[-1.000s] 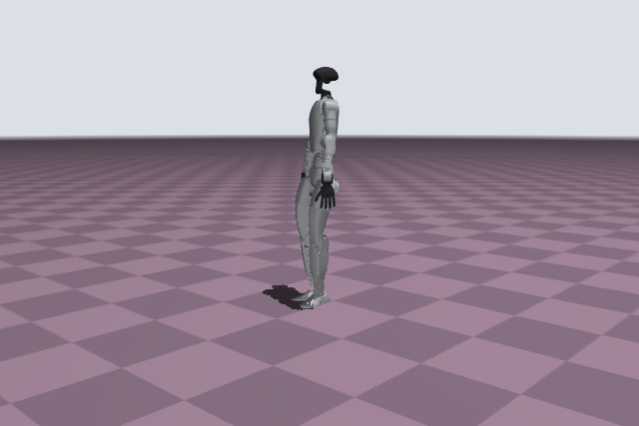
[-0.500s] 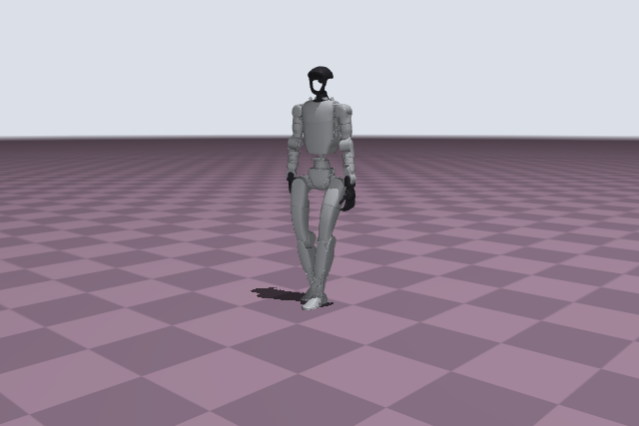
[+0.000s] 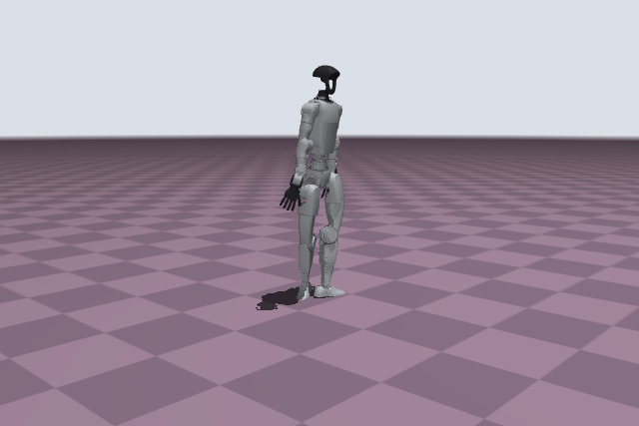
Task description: In place motions
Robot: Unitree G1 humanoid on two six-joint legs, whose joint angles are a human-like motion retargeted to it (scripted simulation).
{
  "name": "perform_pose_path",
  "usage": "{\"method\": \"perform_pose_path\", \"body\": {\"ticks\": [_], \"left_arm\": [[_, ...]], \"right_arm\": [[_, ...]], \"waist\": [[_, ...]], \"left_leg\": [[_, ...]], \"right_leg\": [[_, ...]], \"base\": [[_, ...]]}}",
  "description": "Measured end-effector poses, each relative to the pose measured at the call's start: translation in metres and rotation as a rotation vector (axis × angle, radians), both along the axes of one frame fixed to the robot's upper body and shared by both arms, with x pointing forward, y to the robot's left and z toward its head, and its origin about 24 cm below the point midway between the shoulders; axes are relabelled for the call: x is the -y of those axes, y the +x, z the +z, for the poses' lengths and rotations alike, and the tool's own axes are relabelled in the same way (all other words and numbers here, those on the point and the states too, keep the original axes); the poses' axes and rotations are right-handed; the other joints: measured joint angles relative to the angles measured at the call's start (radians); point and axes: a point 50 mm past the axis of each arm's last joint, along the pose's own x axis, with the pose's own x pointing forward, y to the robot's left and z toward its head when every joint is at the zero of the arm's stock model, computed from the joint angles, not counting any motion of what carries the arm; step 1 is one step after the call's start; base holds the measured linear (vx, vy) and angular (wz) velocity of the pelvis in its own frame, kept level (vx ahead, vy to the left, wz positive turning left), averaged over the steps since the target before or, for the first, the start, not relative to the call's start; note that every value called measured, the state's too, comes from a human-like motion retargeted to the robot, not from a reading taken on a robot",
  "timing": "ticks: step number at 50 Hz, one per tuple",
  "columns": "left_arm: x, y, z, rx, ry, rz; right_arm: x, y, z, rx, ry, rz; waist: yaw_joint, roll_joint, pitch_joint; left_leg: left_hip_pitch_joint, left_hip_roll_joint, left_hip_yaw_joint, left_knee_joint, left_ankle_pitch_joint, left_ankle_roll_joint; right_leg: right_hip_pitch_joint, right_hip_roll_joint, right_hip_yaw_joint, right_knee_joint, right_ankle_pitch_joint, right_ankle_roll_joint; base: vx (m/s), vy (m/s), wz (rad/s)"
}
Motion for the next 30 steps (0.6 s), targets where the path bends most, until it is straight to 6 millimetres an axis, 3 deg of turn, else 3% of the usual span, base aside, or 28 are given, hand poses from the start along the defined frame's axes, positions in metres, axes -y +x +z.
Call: {"method": "perform_pose_path", "body": {"ticks": [2, 10, 13, 15, 17, 18, 20, 22, 24, 27, 30], "left_arm": [[0.009, -0.016, 0.000, -0.046, -0.010, 0.055], [0.050, -0.062, 0.004, -0.185, -0.097, 0.264], [0.062, -0.073, 0.006, -0.210, -0.128, 0.293], [0.065, -0.073, 0.006, -0.209, -0.140, 0.300], [0.064, -0.068, 0.004, -0.190, -0.148, 0.287], [0.062, -0.063, 0.003, -0.174, -0.151, 0.273], [0.056, -0.049, 0.000, -0.126, -0.143, 0.231], [0.046, -0.031, -0.002, -0.072, -0.113, 0.181], [0.036, -0.008, -0.004, -0.005, -0.077, 0.113], [0.027, 0.021, -0.005, 0.087, -0.051, 0.035], [0.026, 0.048, -0.004, 0.168, -0.044, -0.025]], "right_arm": [[-0.001, 0.012, -0.001, 0.047, 0.011, 0.010], [-0.017, 0.057, -0.002, 0.273, 0.109, -0.109], [-0.018, 0.061, -0.001, 0.316, 0.162, -0.167], [-0.017, 0.063, 0.000, 0.336, 0.174, -0.179], [-0.017, 0.064, 0.000, 0.338, 0.170, -0.181], [-0.018, 0.063, 0.000, 0.336, 0.168, -0.181], [-0.022, 0.062, -0.001, 0.330, 0.172, -0.185], [-0.026, 0.059, -0.003, 0.317, 0.182, -0.200], [-0.029, 0.051, -0.004, 0.276, 0.195, -0.219], [-0.034, 0.036, -0.007, 0.197, 0.217, -0.220], [-0.038, 0.022, -0.008, 0.131, 0.224, -0.221]], "waist": [[0.026, 0.002, -0.011], [0.068, 0.030, -0.003], [0.038, 0.082, 0.000], [0.006, 0.138, 0.000], [-0.056, 0.177, -0.013], [-0.084, 0.189, -0.022], [-0.108, 0.216, -0.031], [-0.105, 0.223, -0.030], [-0.147, 0.228, -0.008], [-0.179, 0.215, -0.001], [-0.187, 0.178, 0.039]], "left_leg": [[-0.078, -0.033, -0.211, -0.017, 0.000, 0.029], [-0.080, -0.069, -0.341, -0.017, -0.028, 0.048], [-0.043, -0.065, -0.446, -0.005, -0.057, 0.044], [-0.037, -0.026, -0.497, 0.005, -0.064, 0.036], [-0.056, -0.004, -0.551, 0.013, -0.062, 0.035], [-0.074, -0.004, -0.580, 0.017, -0.059, 0.038], [-0.114, 0.021, -0.622, 0.029, -0.049, 0.038], [-0.136, 0.036, -0.643, 0.037, -0.044, 0.035], [-0.122, 0.009, -0.709, 0.032, -0.038, 0.046], [-0.109, -0.026, -0.784, 0.015, -0.022, 0.050], [-0.055, -0.074, -0.839, 0.000, -0.014, 0.049]], "right_leg": [[-0.011, 0.009, -0.006, 0.008, 0.027, 0.000], [0.050, 0.025, -0.009, 0.054, 0.191, 0.000], [0.114, -0.002, 0.038, 0.166, 0.287, -0.004], [0.086, -0.057, 0.160, 0.352, 0.323, -0.054], [-0.021, -0.098, 0.357, 0.544, 0.302, -0.076], [-0.086, -0.075, 0.475, 0.586, 0.249, -0.037], [-0.240, 0.055, 0.740, 0.624, 0.150, 0.000], [-0.309, 0.148, 0.881, 0.599, 0.101, -0.003], [-0.334, 0.142, 0.919, 0.543, 0.028, -0.040], [-0.365, 0.143, 0.960, 0.355, -0.059, -0.147], [-0.359, 0.158, 1.087, 0.169, -0.118, -0.190]], "base": [[0.33, -0.31, 1.33], [0.31, -0.31, 1.22], [0.33, -0.22, 1.61], [0.21, -0.33, 1.65], [0.03, -0.36, 1.94], [-0.08, -0.40, 1.77], [-0.14, -0.51, 1.20], [-0.15, -0.40, 1.03], [-0.10, -0.24, 1.98], [-0.07, -0.30, 1.51], [-0.09, -0.24, 1.10]]}}
